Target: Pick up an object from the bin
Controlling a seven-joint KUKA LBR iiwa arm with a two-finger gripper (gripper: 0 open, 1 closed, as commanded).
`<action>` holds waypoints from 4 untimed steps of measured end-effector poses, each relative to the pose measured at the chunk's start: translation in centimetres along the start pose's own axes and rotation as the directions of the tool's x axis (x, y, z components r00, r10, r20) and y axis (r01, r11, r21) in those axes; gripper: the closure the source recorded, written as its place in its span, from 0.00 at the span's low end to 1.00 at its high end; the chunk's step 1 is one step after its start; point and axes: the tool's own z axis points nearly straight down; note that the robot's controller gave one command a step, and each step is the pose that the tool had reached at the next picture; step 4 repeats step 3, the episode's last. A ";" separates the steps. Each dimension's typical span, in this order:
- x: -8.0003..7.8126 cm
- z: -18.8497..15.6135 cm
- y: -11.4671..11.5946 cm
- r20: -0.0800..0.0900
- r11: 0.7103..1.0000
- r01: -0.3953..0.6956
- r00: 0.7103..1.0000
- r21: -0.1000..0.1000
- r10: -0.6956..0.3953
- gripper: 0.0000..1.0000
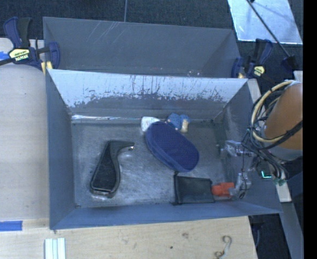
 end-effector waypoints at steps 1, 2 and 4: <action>-0.1 6.1 1.9 0.011 0.998 0.069 0.998 0.002 -0.069 0.00; -0.1 5.9 1.8 0.011 0.998 0.070 0.997 0.003 -0.070 1.00; -1.8 -14.4 3.6 0.017 0.988 0.157 0.987 0.005 -0.157 1.00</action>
Offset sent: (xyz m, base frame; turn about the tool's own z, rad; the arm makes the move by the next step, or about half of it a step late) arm -0.0011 0.0184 -0.0602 -0.0696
